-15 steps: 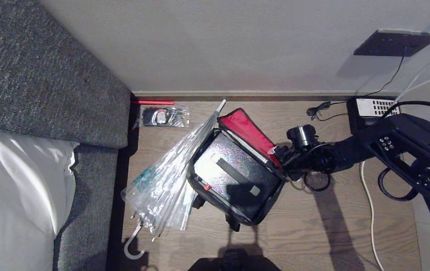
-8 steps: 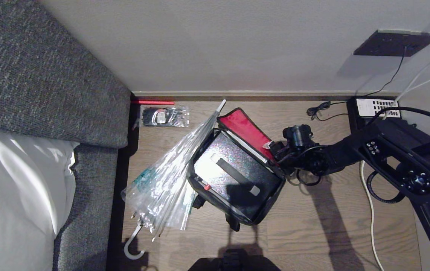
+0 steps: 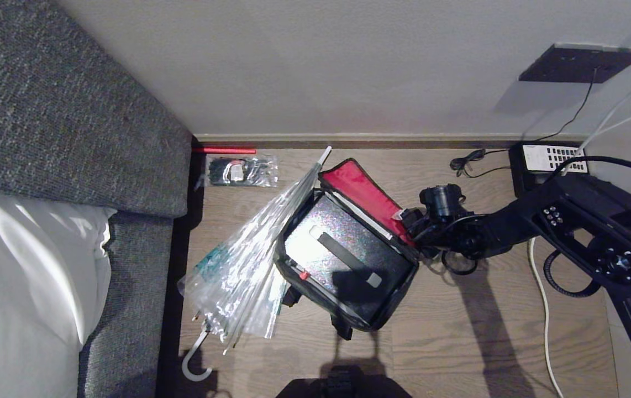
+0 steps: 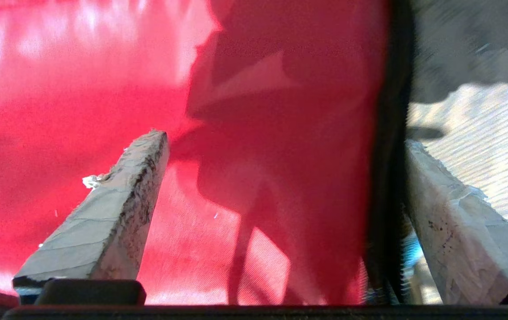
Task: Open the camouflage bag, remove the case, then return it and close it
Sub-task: Close the top of the storage box
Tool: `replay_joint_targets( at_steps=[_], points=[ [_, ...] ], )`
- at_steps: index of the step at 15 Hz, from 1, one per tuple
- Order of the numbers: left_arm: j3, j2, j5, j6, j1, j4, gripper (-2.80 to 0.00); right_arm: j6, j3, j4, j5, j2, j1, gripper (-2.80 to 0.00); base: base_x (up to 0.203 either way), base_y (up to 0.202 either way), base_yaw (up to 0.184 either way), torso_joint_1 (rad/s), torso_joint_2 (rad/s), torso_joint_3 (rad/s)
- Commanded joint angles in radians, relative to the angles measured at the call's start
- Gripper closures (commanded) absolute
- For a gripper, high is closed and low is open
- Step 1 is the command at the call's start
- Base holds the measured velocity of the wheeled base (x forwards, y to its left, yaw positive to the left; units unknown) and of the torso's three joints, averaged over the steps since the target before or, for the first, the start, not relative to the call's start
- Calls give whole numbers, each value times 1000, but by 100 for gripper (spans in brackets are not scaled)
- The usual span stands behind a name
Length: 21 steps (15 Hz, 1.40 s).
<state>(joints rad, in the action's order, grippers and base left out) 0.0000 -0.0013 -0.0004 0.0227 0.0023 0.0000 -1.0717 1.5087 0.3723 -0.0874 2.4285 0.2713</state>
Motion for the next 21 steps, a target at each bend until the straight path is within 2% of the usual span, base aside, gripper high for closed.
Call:
replay_joint_targets(
  at_steps=[1, 3, 4, 8, 15, 18, 21],
  points=[
    [0, -2, 0, 0, 1, 0, 0, -8, -4, 5, -10, -8, -3, -280, 0, 0, 0, 0, 0, 0],
    [0, -2, 0, 0, 1, 0, 0, -26, -7, 42, -29, -5, -2, -280, 0, 0, 0, 0, 0, 0],
    [0, -2, 0, 0, 1, 0, 0, -75, -7, 56, -29, -7, -2, 0, 0, 0, 0, 0, 0, 0],
    [0, -2, 0, 0, 1, 0, 0, -75, -7, 51, -5, -2, -1, 0, 0, 0, 0, 0, 0, 0],
    [0, -2, 0, 0, 1, 0, 0, 49, -60, 81, -7, -64, -3, 0, 0, 0, 0, 0, 0, 0],
    [0, -2, 0, 0, 1, 0, 0, 170, -149, 133, -4, -127, -3, 0, 0, 0, 0, 0, 0, 0],
    [0, 0, 0, 0, 1, 0, 0, 299, -268, 251, 13, -203, -2, 0, 0, 0, 0, 0, 0, 0]
  ],
)
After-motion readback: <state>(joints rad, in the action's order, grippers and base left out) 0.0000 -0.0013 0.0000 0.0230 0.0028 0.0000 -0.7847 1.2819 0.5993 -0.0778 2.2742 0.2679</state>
